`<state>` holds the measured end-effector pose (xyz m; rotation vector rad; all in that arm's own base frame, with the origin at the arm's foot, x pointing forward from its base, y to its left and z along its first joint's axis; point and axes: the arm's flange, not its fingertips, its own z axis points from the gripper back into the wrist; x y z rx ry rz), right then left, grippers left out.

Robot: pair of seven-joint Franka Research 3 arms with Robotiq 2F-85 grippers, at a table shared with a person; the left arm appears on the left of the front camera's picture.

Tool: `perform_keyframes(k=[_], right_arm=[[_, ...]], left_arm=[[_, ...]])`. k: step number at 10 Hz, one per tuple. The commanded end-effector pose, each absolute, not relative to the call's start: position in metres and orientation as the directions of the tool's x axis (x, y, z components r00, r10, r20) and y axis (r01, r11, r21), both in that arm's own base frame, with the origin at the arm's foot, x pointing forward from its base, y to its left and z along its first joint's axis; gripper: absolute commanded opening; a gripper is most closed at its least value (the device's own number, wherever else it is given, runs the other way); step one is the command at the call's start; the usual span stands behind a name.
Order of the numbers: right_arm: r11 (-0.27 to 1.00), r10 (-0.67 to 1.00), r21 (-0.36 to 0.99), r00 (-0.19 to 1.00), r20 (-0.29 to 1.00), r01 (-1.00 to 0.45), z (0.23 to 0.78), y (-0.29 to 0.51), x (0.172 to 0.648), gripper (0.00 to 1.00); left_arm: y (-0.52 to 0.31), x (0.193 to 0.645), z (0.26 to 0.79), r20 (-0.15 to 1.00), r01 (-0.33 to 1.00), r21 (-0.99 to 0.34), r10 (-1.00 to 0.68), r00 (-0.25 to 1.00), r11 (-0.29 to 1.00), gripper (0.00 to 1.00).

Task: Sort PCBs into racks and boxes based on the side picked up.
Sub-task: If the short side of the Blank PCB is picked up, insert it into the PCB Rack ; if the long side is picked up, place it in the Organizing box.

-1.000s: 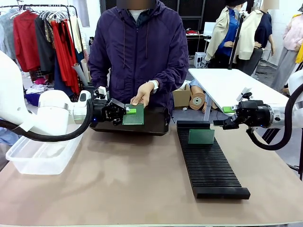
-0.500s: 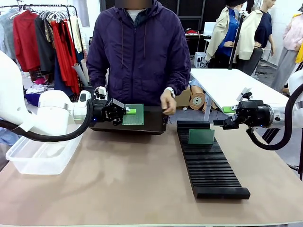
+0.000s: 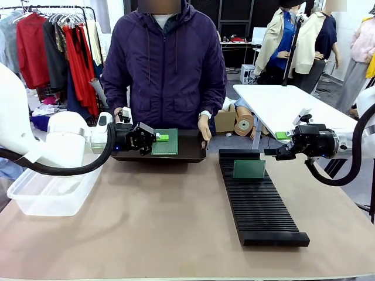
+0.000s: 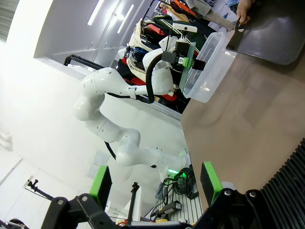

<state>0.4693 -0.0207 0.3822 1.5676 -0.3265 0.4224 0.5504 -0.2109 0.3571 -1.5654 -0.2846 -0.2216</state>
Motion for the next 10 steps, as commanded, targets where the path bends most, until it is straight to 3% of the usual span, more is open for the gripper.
perform_keyframes(k=[1,10], right_arm=[[-0.043,0.052,0.885,0.884,0.465,-0.463,0.384,-0.020,0.470,1.00],[-0.043,0.052,0.885,0.884,0.465,-0.463,0.384,-0.020,0.470,1.00]], left_arm=[[-0.211,0.551,0.358,0.318,0.319,-0.948,0.043,0.947,-0.004,0.00],[-0.198,0.552,0.375,0.296,0.293,-0.955,0.051,0.954,0.054,0.00]])
